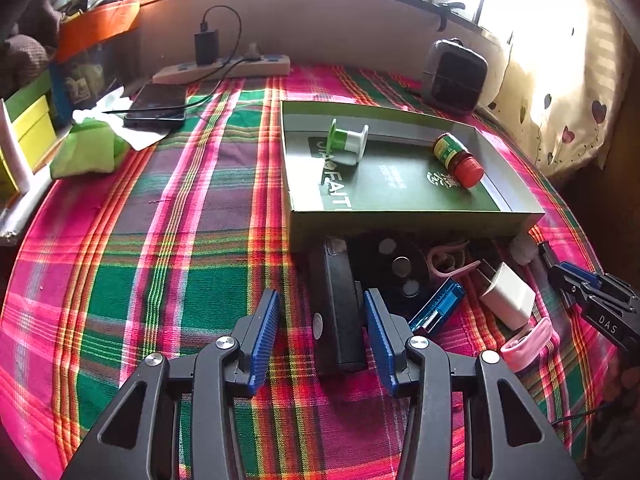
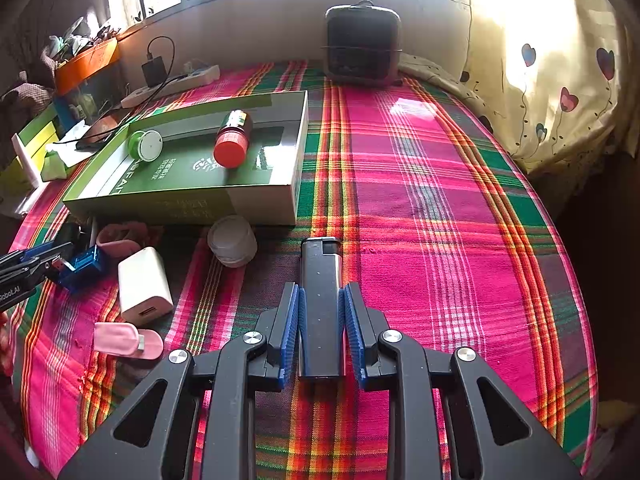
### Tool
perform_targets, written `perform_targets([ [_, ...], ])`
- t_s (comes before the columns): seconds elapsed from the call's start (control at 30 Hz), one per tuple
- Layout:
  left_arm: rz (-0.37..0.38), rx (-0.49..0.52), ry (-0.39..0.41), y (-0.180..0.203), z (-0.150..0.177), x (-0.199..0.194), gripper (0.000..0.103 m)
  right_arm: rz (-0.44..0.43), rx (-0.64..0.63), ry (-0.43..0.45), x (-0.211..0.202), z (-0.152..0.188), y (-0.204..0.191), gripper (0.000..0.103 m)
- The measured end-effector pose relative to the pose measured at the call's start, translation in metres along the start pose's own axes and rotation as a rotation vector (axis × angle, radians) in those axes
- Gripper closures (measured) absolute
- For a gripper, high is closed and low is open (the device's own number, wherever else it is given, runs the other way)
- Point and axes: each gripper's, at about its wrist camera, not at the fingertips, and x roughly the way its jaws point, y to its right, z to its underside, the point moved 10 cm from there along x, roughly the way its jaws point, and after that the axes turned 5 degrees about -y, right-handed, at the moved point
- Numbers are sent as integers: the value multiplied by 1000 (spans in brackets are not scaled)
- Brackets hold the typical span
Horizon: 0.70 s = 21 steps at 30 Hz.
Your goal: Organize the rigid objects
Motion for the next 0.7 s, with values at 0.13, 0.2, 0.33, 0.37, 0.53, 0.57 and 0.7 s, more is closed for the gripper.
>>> perform_targets([
  [0.13,2,-17,4,-4,0,-1,75,0,0,0,0,0,0,79],
  [0.2,5,-23,5,-5,0,-1,77,0,0,0,0,0,0,79],
  [0.33,11,-26,7,-5,1,-1,81,0,0,0,0,0,0,79],
  [0.37,11,-27,7,-5,1,-1,81,0,0,0,0,0,0,79],
  [0.53,10,-37,10,-7,1,-2,81,0,0,0,0,0,0,79],
  [0.57,10,-39,11,-8,1,-2,81,0,0,0,0,0,0,79],
  [0.7,9,-45,11,-9,1,-3,81,1,0,0,0,0,-1,79],
])
